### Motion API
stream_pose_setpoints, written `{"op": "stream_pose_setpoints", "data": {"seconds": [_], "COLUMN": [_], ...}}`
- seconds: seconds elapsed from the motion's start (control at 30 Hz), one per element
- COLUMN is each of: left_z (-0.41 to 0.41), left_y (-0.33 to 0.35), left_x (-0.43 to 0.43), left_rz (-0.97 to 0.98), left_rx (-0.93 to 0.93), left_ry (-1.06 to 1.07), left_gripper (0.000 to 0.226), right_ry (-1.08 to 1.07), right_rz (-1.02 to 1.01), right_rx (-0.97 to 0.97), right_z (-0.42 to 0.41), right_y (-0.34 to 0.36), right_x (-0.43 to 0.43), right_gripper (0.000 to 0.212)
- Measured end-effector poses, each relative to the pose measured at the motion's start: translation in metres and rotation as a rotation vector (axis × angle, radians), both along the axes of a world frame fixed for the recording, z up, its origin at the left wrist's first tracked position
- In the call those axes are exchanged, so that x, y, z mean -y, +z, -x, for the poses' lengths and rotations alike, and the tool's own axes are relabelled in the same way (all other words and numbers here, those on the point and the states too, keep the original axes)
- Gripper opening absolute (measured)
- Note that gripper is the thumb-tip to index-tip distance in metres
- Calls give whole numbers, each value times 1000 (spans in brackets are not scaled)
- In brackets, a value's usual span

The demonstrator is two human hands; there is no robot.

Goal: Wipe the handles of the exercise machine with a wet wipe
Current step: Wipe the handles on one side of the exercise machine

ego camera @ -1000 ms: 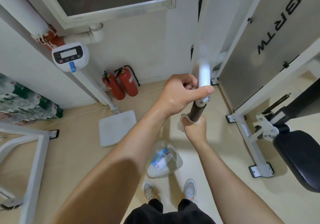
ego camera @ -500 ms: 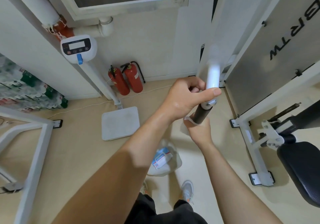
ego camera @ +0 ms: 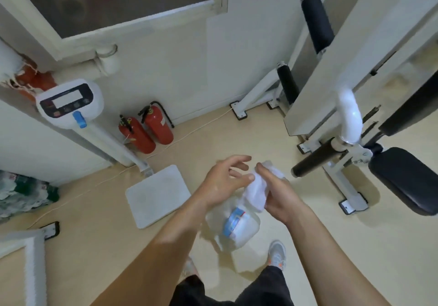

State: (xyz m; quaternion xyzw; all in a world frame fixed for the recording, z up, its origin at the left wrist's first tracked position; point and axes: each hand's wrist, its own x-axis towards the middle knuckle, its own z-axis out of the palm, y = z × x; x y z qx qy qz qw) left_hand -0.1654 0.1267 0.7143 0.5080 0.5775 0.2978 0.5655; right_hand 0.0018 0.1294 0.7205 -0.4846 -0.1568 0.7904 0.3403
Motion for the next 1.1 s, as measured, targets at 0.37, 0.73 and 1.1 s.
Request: {"op": "stream_pose_setpoints", "data": {"seconds": [0.37, 0.73, 1.1], "left_z": [15, 53, 32], "left_y": [38, 84, 145], "left_x": [-53, -125, -266], "left_rz": [-171, -249, -187], "left_rx": [21, -206, -154], "left_ry": [122, 73, -877], "left_gripper": [23, 15, 4], "right_ry": [-110, -36, -227], "right_rz": [-226, -116, -522], "right_rx": [258, 760, 565], "right_z": [33, 26, 71], "right_y": [52, 27, 53], "right_x": [-27, -44, -134], "right_gripper": [31, 22, 41]}}
